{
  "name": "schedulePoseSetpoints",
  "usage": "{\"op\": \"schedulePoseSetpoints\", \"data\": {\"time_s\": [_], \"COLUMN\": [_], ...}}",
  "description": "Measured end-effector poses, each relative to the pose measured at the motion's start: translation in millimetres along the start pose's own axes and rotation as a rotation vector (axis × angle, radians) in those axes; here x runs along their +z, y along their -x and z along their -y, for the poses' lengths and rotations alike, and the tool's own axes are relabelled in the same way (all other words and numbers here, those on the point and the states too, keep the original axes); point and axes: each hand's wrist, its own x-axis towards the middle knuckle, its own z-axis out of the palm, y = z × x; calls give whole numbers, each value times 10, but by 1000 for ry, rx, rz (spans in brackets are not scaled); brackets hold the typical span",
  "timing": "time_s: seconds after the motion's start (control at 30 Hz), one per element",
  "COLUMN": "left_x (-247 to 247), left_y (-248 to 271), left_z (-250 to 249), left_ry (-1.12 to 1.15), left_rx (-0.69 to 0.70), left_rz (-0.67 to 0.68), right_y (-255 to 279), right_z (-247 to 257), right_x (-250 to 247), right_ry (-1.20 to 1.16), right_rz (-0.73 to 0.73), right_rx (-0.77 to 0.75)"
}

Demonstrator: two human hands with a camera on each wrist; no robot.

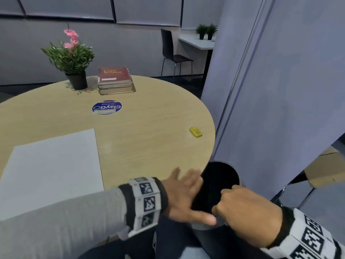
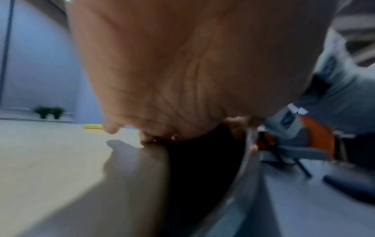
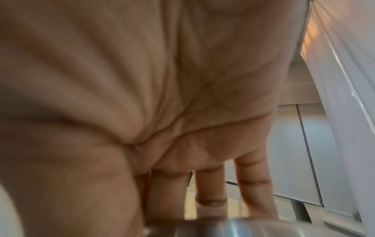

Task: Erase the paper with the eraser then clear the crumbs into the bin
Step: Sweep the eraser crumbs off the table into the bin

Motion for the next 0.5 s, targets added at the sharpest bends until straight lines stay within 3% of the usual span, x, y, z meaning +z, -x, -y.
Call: {"op": "schedulePoseSetpoints", "data": {"time_s": [0.1,0.2,0.3,0.37,0.5], "left_x": [-87,-202,-188,-93,-101], "left_y": [66,186,218,175,127], "left_z": [-123,241,536,397,-42], "left_ry": [33,44,-7,-91,-102], "left_rx": [61,-118,-309,-223,130], "left_rz": [-23,-85,-12,52,125], "right_y": [5,18,23,15,8], "right_z": [6,6,24,42,74], "right_x": [14,32,36,27,17], "right_ry": [8,-1,0,11,27], "right_rz": [10,-2,-21,-21,-8], "right_rx": [2,7,8,14,36]}}
